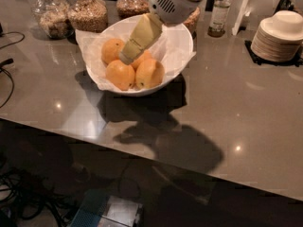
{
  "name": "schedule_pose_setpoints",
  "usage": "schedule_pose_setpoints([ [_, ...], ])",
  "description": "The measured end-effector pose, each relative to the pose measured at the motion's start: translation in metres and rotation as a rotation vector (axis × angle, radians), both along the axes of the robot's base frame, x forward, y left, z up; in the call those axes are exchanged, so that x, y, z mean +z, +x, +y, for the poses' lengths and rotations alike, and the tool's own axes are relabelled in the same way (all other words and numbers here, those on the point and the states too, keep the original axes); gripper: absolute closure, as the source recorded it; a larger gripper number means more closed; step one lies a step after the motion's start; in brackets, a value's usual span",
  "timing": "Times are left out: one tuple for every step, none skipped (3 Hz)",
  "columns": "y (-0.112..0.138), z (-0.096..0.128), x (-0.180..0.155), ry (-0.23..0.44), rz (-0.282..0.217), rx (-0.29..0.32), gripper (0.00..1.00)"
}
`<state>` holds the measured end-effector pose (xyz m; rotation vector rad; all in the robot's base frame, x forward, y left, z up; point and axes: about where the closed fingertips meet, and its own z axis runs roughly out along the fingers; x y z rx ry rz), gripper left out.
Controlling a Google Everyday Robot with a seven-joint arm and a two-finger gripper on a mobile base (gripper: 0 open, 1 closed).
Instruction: Pick orange from white bowl
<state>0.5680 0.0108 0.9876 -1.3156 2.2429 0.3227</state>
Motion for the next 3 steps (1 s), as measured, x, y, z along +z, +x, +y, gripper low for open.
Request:
schedule_pose_setpoints([
  [0.001,0.019,-0.008,-0.006,0.000,0.007,0.19],
  [0.004,0.032,-0.026,-0.030,0.031,-0.006,0.42],
  [0.013,0.037,-0.047,-0.057,0.072,-0.037,0.48],
])
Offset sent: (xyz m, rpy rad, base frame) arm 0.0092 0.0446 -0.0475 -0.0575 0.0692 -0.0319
